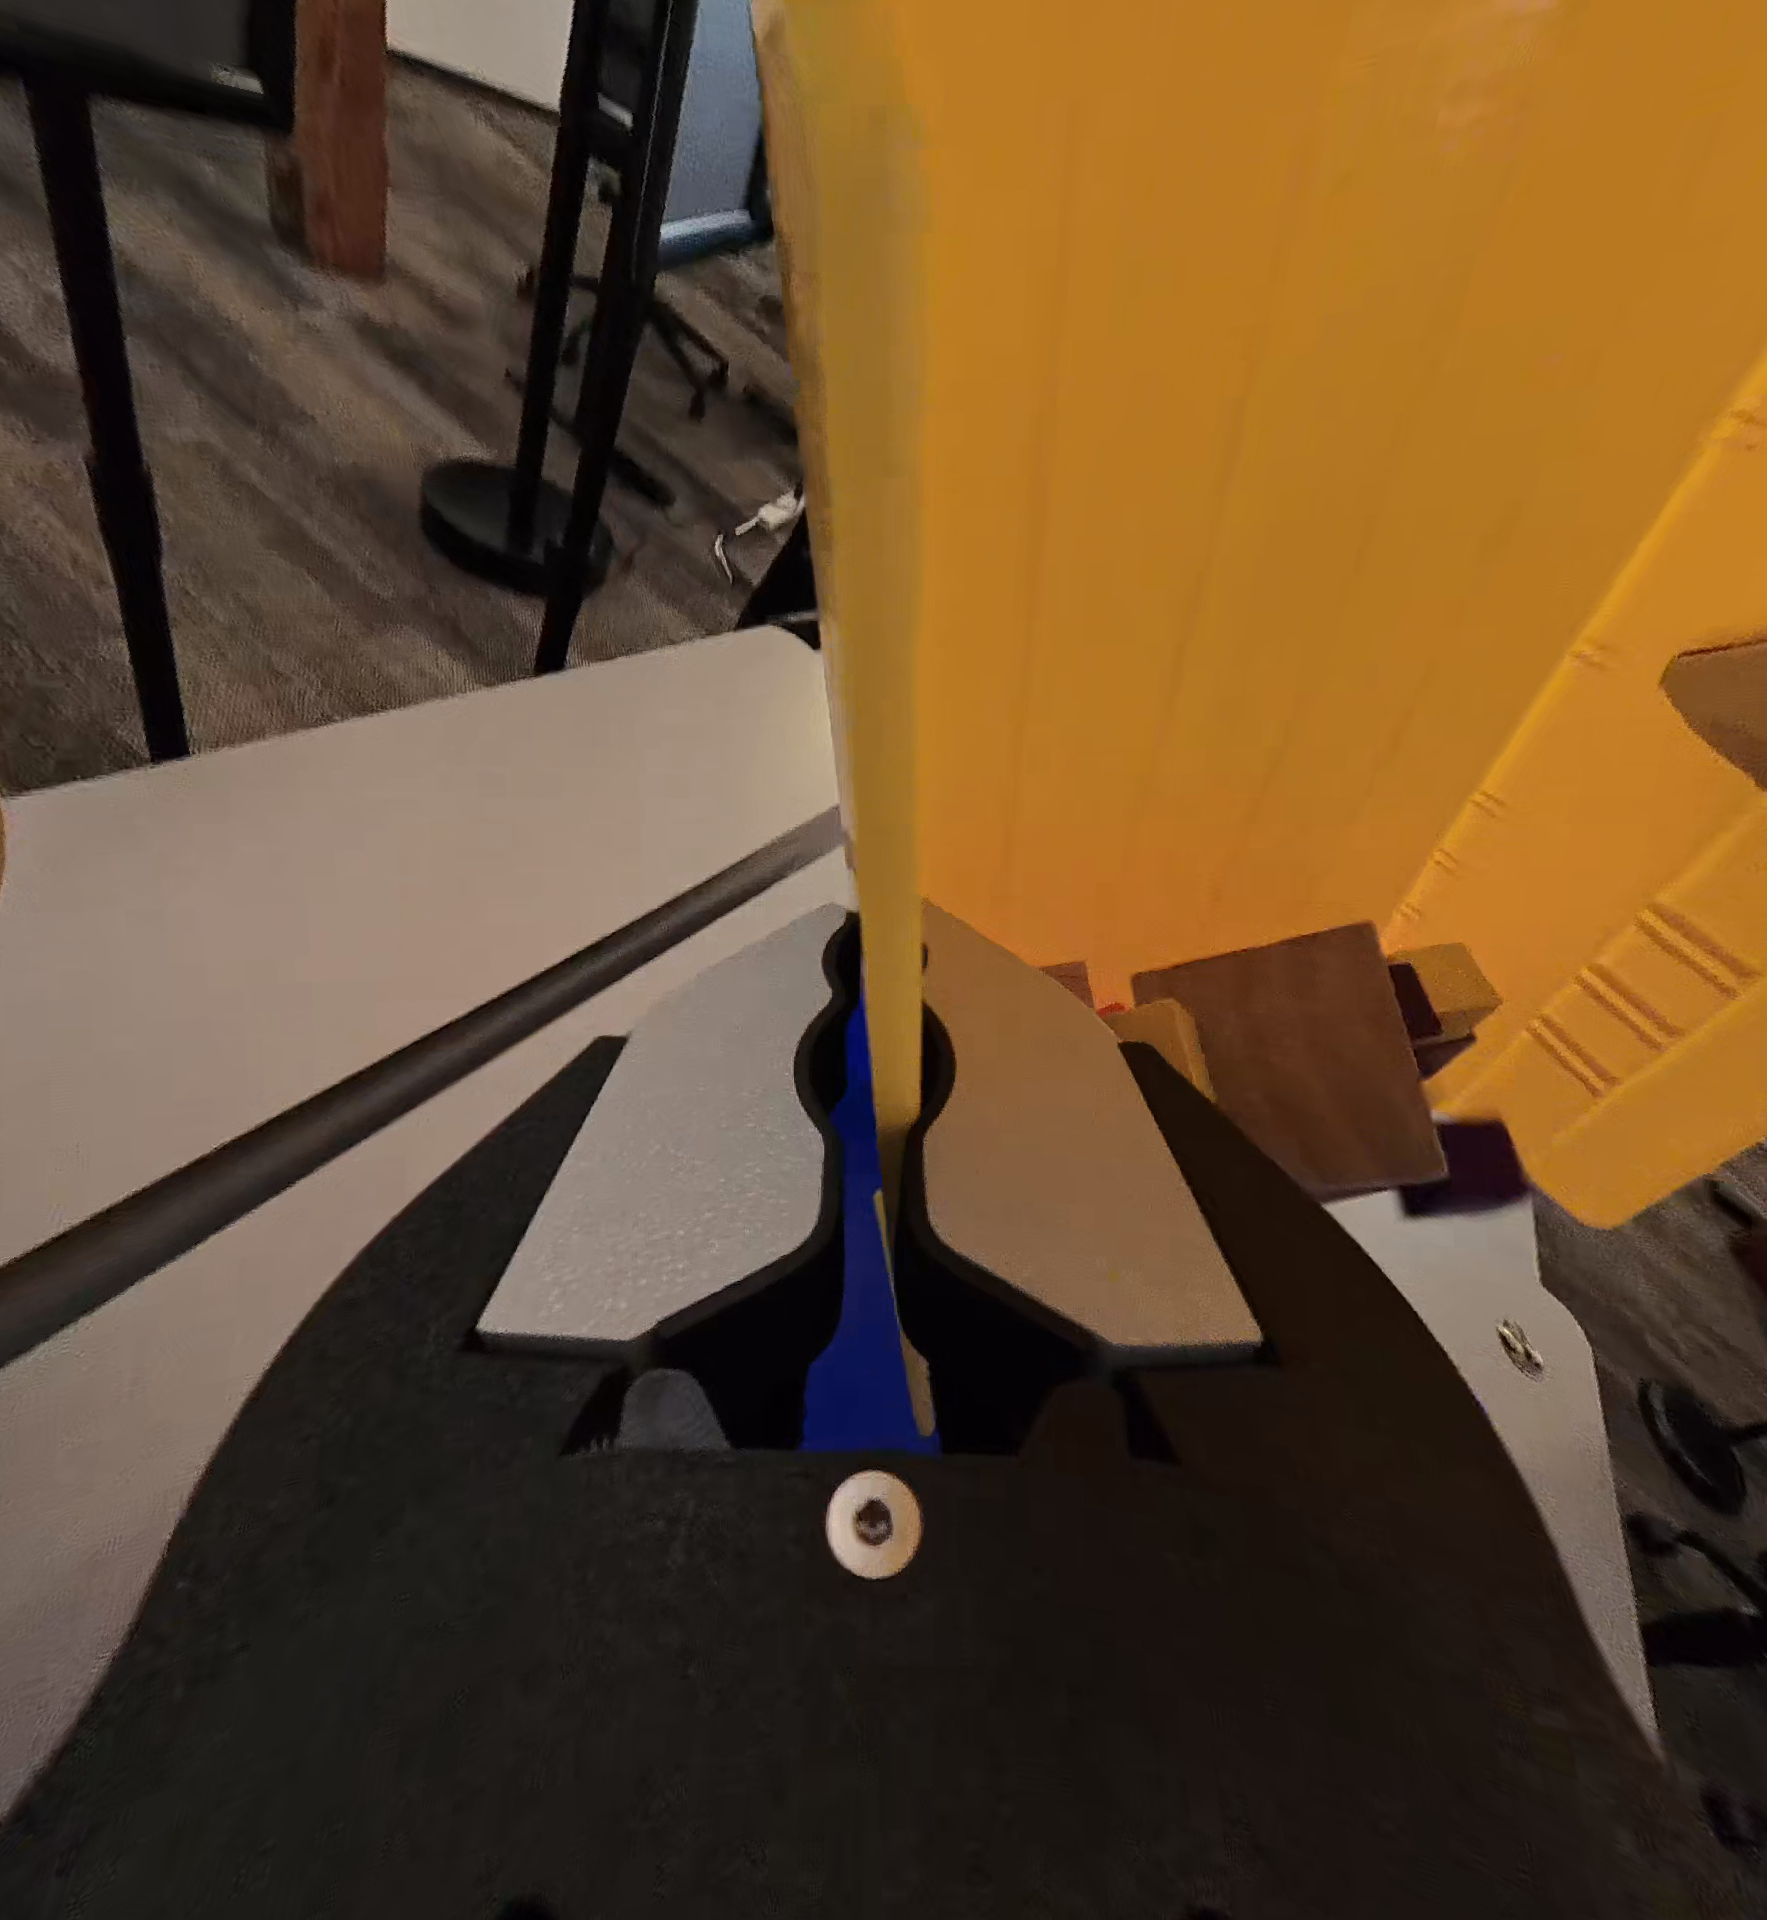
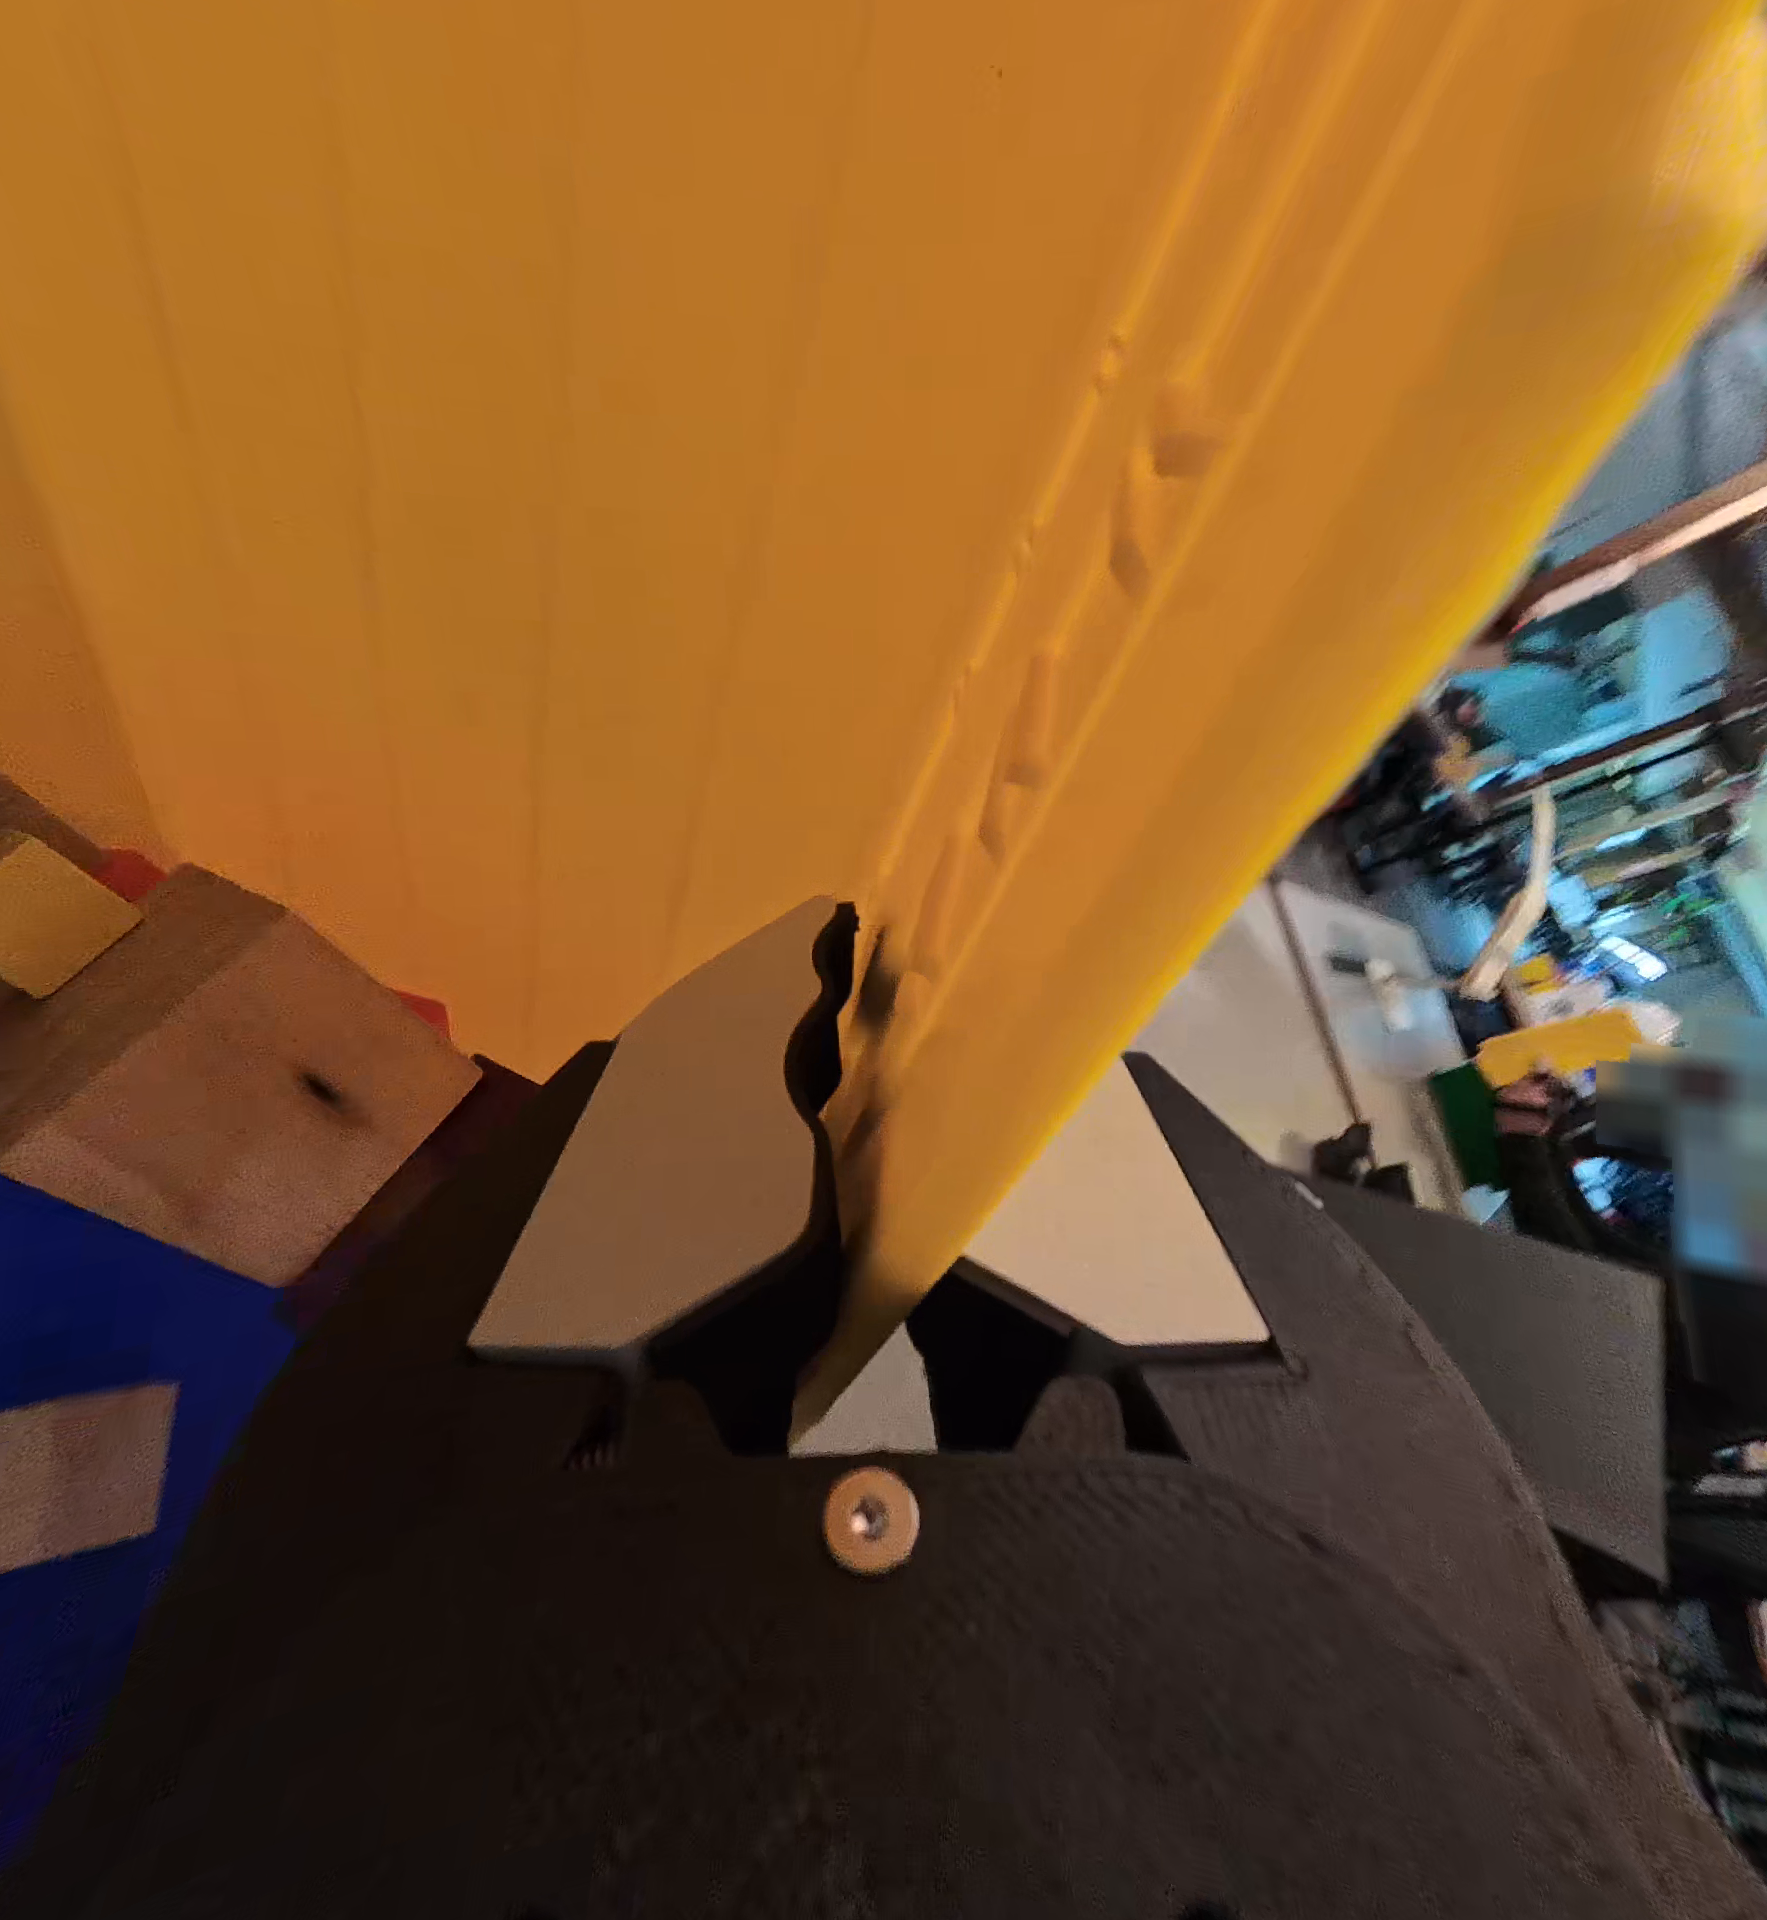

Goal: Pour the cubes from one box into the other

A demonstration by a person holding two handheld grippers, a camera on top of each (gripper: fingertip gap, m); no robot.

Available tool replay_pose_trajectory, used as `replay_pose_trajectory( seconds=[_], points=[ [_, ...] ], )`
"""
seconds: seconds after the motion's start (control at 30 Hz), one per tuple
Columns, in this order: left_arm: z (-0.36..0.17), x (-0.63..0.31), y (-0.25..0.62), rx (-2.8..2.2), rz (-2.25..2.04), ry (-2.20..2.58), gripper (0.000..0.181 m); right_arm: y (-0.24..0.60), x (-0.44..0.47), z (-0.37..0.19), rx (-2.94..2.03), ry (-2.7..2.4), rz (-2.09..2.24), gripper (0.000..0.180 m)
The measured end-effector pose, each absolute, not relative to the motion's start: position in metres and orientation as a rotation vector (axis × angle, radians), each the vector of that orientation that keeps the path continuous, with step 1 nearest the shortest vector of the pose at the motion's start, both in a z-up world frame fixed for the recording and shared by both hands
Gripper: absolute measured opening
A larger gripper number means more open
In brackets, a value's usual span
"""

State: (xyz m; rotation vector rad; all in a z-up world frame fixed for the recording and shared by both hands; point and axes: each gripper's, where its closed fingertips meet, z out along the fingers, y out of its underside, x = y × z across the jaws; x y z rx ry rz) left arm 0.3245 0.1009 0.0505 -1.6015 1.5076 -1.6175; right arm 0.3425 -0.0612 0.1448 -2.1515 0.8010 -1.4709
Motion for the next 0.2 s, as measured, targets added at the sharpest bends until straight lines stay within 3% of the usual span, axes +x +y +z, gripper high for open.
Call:
replay_pose_trajectory(
  seconds=[0.03, 0.2],
  points=[
    [0.05, 0.323, 0.101, -1.604, -1.63, 1.51, 0.004, -0.062, 0.342, 0.141, -2.169, 0.83, -1.439, 0.006],
    [0.047, 0.327, 0.104, -1.632, -1.607, 1.489, 0.003, -0.06, 0.344, 0.137, -2.153, 0.83, -1.443, 0.007]
  ],
)
